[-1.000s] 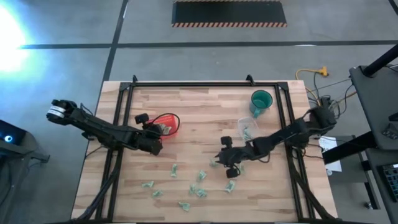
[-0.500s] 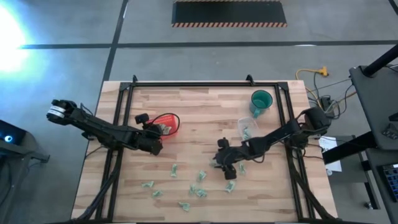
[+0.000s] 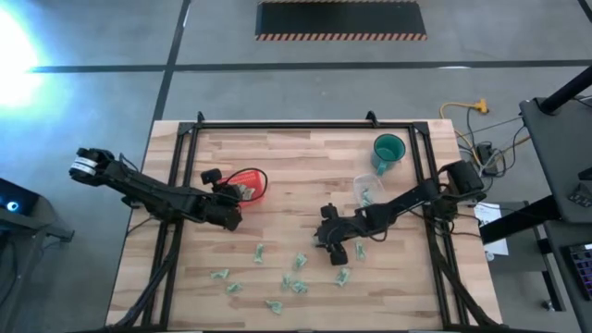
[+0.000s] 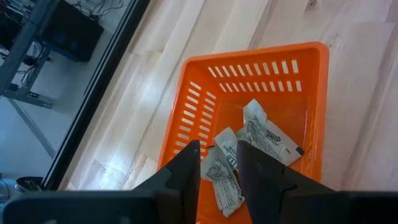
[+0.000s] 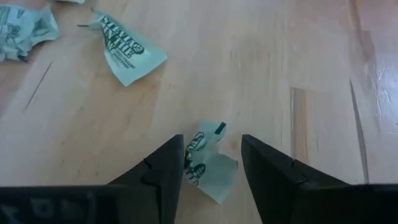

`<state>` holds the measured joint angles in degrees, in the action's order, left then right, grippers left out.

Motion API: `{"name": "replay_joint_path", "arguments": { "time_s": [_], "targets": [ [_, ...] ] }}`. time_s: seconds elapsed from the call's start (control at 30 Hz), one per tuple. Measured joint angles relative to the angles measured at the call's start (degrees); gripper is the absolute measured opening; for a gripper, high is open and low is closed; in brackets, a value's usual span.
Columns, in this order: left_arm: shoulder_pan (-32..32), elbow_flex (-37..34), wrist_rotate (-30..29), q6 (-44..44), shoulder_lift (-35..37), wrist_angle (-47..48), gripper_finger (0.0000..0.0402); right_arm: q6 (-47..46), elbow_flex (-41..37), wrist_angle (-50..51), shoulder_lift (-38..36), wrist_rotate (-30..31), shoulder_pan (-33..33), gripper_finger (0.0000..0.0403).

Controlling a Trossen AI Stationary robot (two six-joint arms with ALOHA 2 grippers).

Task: Pick and place items into bin
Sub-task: Put the stevia packet into the transparent container

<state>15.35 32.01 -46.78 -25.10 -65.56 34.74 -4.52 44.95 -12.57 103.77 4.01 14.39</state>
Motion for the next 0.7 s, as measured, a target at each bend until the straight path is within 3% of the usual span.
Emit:
{"name": "replay_joint_path", "arguments": {
  "time_s": [0.43,0.7],
  "targets": [
    [0.0,0.0,0.0,0.0,0.0,0.0,0.0089,4.6,0.0,0.3,0.0,0.0,0.0,0.0033],
    [0.0,0.0,0.0,0.0,0.0,0.0,0.0089,6.0,0.0,0.5,-0.8,0.5,0.0,0.0010]
  ]
}}
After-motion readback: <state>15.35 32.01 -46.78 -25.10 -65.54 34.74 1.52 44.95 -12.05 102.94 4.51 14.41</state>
